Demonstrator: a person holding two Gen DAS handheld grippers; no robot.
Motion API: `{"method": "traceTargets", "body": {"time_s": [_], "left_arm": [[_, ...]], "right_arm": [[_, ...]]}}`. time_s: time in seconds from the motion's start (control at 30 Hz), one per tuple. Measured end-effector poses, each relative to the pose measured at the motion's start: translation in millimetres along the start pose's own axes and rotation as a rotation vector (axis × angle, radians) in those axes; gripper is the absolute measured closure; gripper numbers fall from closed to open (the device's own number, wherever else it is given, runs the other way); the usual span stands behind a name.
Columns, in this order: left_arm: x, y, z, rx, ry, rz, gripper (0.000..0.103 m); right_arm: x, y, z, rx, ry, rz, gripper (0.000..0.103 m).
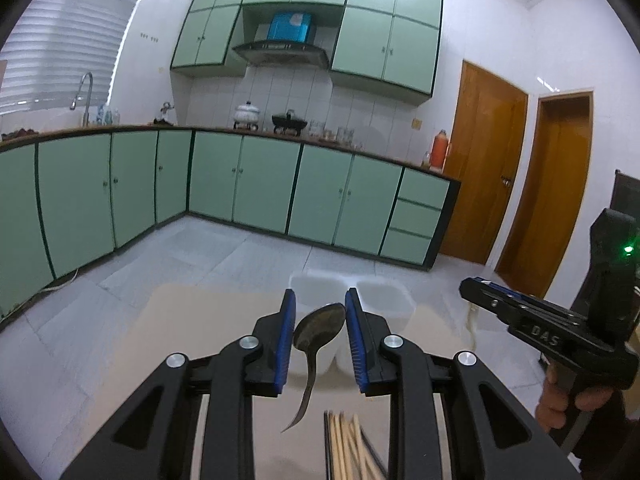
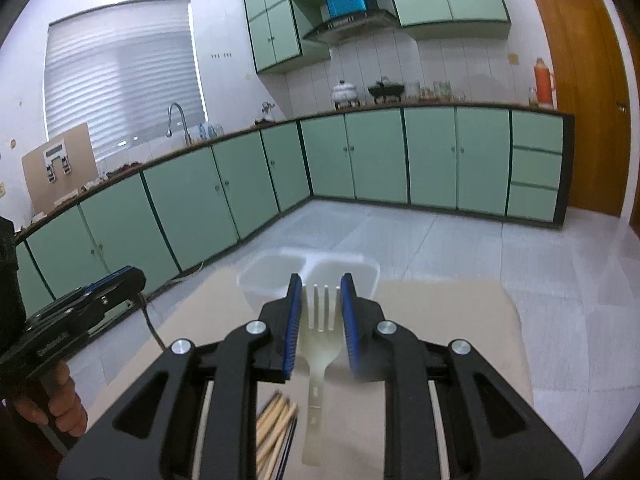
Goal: Organize utensils
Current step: 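Carry the fork and spoon to the white holder and drop them in, then move both tools back to the chopsticks on the mat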
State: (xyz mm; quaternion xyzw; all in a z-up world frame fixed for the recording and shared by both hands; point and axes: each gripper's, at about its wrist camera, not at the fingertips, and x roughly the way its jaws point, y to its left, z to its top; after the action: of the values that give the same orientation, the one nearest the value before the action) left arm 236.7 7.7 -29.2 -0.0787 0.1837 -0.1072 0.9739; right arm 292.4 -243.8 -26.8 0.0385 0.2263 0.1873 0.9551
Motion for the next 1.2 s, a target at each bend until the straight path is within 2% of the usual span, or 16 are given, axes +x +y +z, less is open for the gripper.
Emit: {"method": "traceTargets", "body": {"time_s": [0.3, 0.5, 0.73, 0.87, 0.93, 1.0, 1.1, 1.2], "left_arm": [[15.2, -2.7, 67.1, -0.013, -0.117, -0.042, 0.078], [52.0, -13.9, 93.2, 0.011, -0.123, -0.073, 0.078], [112.3, -3.0, 79.6, -0.021, -0.048, -0.070, 0.078], [140.3, 11.0, 61.8, -0.052, 0.021, -0.064, 0.078], [145.1, 15.4, 53.4, -0.055, 0.050, -0.062, 0.078], [145.8, 17.8, 48.3, -0.048, 0.062, -0.057, 0.077], [139.2, 17.6, 43.8, -0.047, 0.069, -0.059, 0.069], [127.6, 16.5, 43.2, -0.044, 0.077, -0.056, 0.063]], "right_arm": [[23.0, -14.2, 61.5, 0.000, -0.101, 0.006, 0.084], [60.1, -26.5, 82.5, 0.006, -0.116, -0.036, 0.084], [106.4, -33.7, 72.7, 0.013, -0.095, -0.095, 0.084], [124.0, -37.0, 60.6, 0.033, -0.050, -0.082, 0.083], [126.8, -37.6, 54.7, 0.050, -0.029, -0.059, 0.081], [125.6, -35.4, 49.0, 0.045, -0.015, -0.057, 0.073], [120.2, -33.6, 44.8, 0.048, -0.008, -0.063, 0.070], [104.2, -33.4, 41.0, 0.066, -0.020, -0.075, 0.061]]}}
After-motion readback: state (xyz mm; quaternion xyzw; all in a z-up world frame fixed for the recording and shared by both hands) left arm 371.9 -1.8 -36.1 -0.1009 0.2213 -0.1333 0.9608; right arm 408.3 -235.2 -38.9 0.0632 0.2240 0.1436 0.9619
